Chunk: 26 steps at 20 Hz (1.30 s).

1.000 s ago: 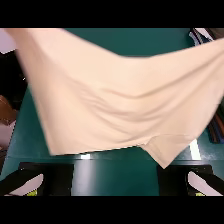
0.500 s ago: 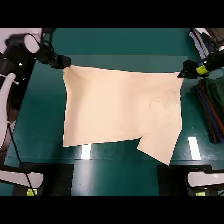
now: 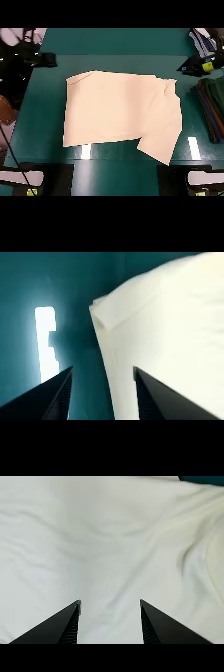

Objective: Fold the shirts.

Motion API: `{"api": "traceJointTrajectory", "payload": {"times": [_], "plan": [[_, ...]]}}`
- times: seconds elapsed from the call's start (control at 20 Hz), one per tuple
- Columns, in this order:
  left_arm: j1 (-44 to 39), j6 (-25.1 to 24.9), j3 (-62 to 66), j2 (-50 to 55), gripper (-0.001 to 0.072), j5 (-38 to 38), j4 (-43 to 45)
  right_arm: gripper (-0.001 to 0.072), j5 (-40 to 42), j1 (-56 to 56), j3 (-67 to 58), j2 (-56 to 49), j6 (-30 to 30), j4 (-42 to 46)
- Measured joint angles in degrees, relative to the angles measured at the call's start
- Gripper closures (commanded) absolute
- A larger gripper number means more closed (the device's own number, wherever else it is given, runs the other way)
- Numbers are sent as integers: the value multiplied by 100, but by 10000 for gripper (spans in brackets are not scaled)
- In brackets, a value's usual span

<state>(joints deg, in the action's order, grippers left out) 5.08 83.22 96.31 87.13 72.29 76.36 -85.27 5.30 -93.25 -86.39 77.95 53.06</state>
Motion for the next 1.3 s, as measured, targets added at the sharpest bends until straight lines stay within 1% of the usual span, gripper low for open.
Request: {"api": "traceJointTrajectory", "payload": {"times": [0.15, 0.3, 0.5, 0.6, 0.75, 0.95, 1.15, 1.2, 1.25, 1.3], "plan": [[588, -225, -1093, -719, 250, 396, -444, 283, -7, 240, 863, 697, -195, -131], [994, -367, -2789, -1694, 250, 518, -658, 283, 155, 444, 1696, 1386, -319, -203], [1211, -402, -4975, -2924, 250, 566, -942, 283, 551, 575, 2498, 2092, -380, -234], [1250, -358, -5788, -3373, 250, 531, -1106, 283, 664, 597, 2708, 2308, -398, -247], [1279, -299, -6579, -3729, 250, 461, -1270, 283, 756, 612, 2857, 2527, -407, -247], [1283, -275, -7147, -3886, 250, 138, -1534, 283, 800, 621, 2920, 2656, -415, -254], [940, -273, -7543, -3930, 251, -153, -1764, 283, 791, 621, 2938, 2691, -415, -254], [800, -262, -7602, -3939, 280, -199, -1843, 284, 776, 621, 2940, 2693, -415, -254], [654, -225, -7643, -3950, 427, -273, -1851, 283, 772, 623, 2940, 2697, -415, -256], [535, -177, -7685, -3947, 597, -396, -1845, 283, 765, 623, 2940, 2697, -415, -256]]}}
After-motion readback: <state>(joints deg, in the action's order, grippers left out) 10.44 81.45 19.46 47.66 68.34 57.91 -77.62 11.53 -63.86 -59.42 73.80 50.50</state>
